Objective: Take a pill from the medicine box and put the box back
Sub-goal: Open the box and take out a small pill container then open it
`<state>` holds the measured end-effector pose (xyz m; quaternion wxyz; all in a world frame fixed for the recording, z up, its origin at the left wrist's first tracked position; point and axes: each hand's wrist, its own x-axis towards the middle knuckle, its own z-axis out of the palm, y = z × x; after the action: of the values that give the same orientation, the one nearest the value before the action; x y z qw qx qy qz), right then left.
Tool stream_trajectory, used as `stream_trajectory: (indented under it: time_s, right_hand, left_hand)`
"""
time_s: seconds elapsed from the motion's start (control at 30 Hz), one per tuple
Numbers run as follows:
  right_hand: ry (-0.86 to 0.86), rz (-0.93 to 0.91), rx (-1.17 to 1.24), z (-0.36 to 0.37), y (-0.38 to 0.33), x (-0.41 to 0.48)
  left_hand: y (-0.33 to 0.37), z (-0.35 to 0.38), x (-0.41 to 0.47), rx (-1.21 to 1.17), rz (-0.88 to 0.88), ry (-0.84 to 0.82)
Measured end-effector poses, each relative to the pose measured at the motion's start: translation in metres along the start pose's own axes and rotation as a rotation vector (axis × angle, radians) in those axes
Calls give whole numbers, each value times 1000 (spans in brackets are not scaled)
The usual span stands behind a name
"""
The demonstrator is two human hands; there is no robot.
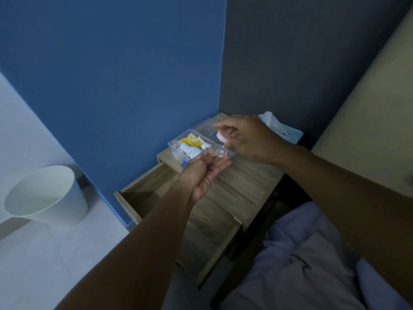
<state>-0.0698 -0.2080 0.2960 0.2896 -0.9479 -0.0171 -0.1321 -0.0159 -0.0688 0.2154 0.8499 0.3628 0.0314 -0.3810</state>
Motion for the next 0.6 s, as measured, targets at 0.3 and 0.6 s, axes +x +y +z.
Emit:
stream_trajectory:
  time_s: [0.3,0.6]
  right_hand:
    - [319,243,176,17,65,-36]
    - [471,623,254,103,151,-89]
  left_hand:
    - [-33,-19,27,74,-47,-5]
    - [-79,-54,76,581,83,-4]
